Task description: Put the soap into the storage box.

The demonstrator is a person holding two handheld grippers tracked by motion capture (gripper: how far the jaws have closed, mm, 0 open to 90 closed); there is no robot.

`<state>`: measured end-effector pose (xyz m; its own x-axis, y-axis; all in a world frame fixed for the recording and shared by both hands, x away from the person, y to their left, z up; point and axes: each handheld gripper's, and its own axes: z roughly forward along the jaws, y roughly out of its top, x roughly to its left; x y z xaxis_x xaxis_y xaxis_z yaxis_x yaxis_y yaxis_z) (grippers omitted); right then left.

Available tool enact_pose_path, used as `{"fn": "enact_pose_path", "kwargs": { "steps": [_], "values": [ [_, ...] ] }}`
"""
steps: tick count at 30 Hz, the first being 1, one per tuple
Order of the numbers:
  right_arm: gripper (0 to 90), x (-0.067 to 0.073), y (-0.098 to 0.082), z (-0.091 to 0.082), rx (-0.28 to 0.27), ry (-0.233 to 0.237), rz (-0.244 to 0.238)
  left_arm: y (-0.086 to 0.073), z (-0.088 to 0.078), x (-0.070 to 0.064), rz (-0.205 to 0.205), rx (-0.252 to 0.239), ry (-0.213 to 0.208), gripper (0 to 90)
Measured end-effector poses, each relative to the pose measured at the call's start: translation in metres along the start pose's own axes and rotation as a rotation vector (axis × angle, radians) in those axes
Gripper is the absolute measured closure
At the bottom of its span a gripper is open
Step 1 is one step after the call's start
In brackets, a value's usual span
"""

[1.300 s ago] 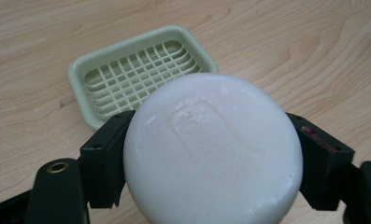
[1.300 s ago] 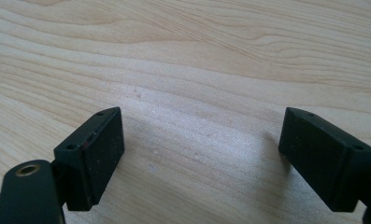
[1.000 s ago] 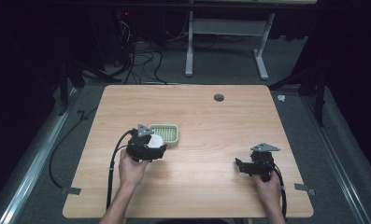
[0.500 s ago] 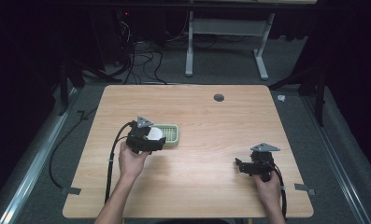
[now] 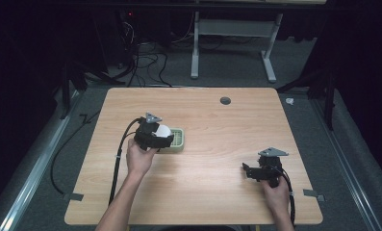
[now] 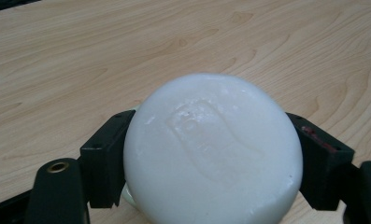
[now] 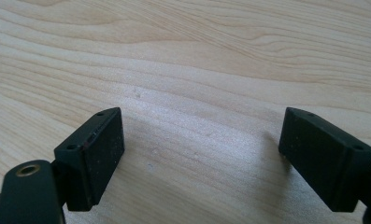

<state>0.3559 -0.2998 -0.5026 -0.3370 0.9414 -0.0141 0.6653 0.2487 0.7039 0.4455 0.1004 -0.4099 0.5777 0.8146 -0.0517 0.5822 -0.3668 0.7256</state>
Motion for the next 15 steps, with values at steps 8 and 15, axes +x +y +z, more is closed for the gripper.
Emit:
{"fn": "enact_pose_path", "kwargs": {
  "steps": [8,15],
  "values": [
    [15.1,0.000,0.000,0.000,-0.002,0.000,0.000,0.006,0.010,0.002,-0.002,0.005,0.008,24.6],
    [15.1,0.000,0.000,0.000,0.000,-0.001,-0.001,0.009,0.024,0.004,-0.010,0.021,0.012,24.6]
  ]
}}
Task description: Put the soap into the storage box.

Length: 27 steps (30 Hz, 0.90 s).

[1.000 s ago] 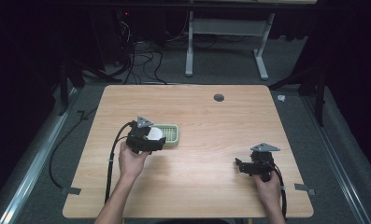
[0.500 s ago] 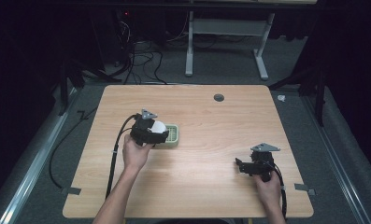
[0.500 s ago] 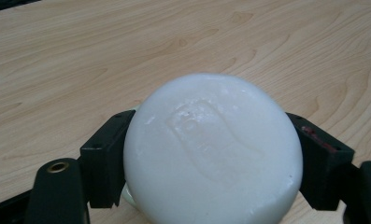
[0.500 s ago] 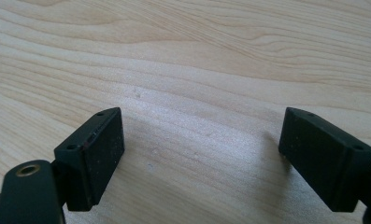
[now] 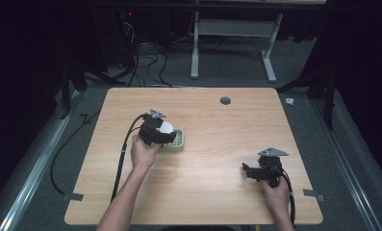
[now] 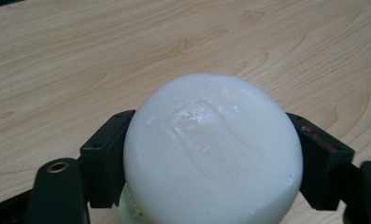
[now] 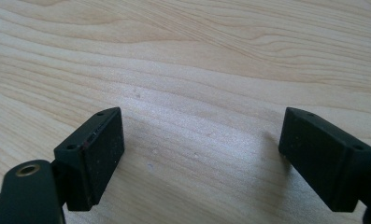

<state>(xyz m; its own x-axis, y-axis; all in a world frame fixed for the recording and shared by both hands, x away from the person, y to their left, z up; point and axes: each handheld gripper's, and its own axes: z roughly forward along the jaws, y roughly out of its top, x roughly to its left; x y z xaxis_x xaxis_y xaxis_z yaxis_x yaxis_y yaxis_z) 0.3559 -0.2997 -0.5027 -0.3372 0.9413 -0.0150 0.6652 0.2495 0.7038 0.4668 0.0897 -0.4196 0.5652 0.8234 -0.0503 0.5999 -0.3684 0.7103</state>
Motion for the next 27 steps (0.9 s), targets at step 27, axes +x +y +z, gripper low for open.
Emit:
{"fn": "enact_pose_path", "kwargs": {
  "steps": [27],
  "values": [
    [15.1,0.000,0.000,0.000,0.000,0.000,0.001,-0.008,0.053,0.004,-0.041,0.068,0.053,24.6]
  ]
}}
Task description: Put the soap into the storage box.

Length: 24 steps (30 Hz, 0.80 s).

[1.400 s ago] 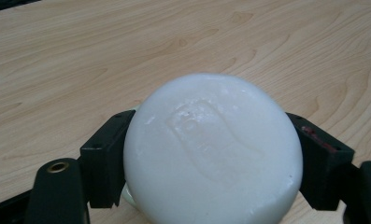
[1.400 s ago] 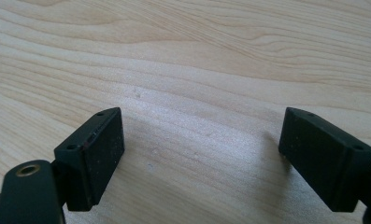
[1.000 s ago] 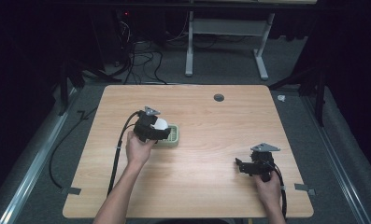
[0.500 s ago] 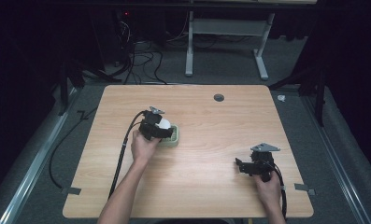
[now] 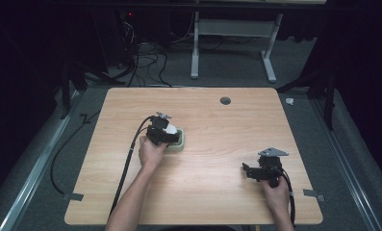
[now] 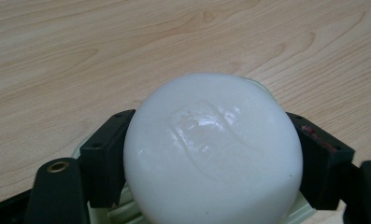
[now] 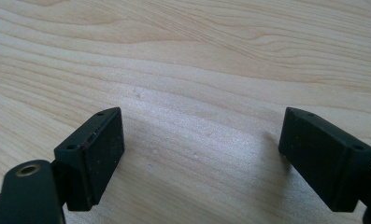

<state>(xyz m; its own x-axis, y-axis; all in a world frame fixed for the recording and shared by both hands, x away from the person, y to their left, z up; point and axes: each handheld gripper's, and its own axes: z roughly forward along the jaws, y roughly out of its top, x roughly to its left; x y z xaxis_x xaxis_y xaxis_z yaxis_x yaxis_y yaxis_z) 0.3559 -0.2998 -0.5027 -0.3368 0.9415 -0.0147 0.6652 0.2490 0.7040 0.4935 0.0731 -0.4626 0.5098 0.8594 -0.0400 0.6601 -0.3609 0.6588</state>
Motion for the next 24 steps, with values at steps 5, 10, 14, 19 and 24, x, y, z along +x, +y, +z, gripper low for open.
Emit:
{"fn": "enact_pose_path", "kwargs": {
  "steps": [5,10,14,19,24],
  "values": [
    [15.1,0.0000,0.0000,0.0000,0.000,0.000,0.000,-0.0038,0.0043,0.0012,-0.014,0.007,0.006,24.5],
    [15.1,0.0000,0.0000,0.0000,0.000,0.000,0.000,-0.0062,0.0057,0.0021,-0.013,0.012,0.012,24.5],
    [15.1,-0.0001,0.0000,0.0000,0.000,0.000,0.000,-0.0069,0.0070,0.0018,-0.003,0.026,0.025,24.4],
    [15.1,0.0000,0.0000,0.0000,0.000,0.000,0.000,-0.0089,0.0104,-0.0003,0.010,0.038,0.039,24.2],
    [15.1,0.0000,0.0000,0.0000,0.000,0.000,0.000,-0.0073,0.0056,-0.0010,0.031,0.023,0.049,21.4]
  ]
}}
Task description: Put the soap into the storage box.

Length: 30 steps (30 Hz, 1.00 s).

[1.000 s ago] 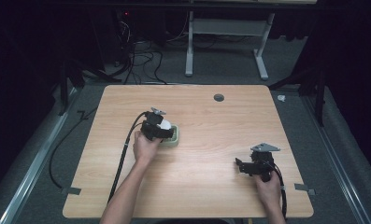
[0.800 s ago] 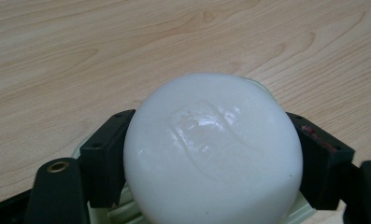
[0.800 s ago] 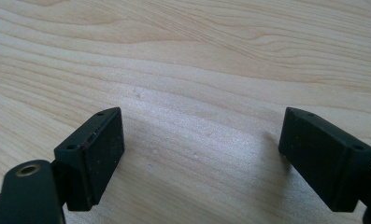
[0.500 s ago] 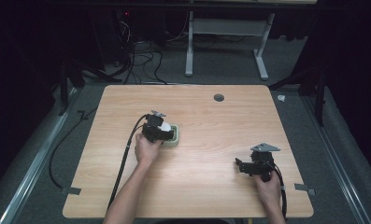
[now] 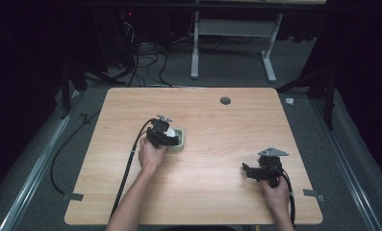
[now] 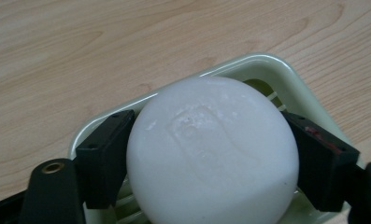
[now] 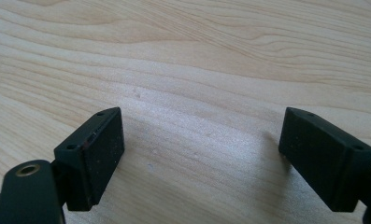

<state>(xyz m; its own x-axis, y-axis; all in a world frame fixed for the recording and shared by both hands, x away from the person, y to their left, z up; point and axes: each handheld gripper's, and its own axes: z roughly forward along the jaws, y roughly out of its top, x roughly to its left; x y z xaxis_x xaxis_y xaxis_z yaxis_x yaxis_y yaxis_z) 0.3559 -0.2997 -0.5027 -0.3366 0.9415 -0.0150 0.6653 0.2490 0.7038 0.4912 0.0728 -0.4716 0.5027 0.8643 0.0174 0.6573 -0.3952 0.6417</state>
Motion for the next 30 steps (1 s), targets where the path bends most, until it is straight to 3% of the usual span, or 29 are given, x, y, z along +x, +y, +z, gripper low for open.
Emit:
{"fn": "enact_pose_path", "kwargs": {
  "steps": [15,22,30],
  "values": [
    [15.1,0.000,0.000,0.000,0.000,-0.001,0.000,0.004,-0.021,0.005,-0.009,-0.045,-0.017,18.6],
    [15.1,0.000,0.000,0.000,0.000,-0.001,-0.001,0.004,-0.029,0.005,0.013,-0.062,-0.013,18.9],
    [15.1,0.000,0.000,0.000,-0.002,0.000,0.000,0.003,-0.041,0.010,-0.007,-0.086,-0.037,18.3]
  ]
}}
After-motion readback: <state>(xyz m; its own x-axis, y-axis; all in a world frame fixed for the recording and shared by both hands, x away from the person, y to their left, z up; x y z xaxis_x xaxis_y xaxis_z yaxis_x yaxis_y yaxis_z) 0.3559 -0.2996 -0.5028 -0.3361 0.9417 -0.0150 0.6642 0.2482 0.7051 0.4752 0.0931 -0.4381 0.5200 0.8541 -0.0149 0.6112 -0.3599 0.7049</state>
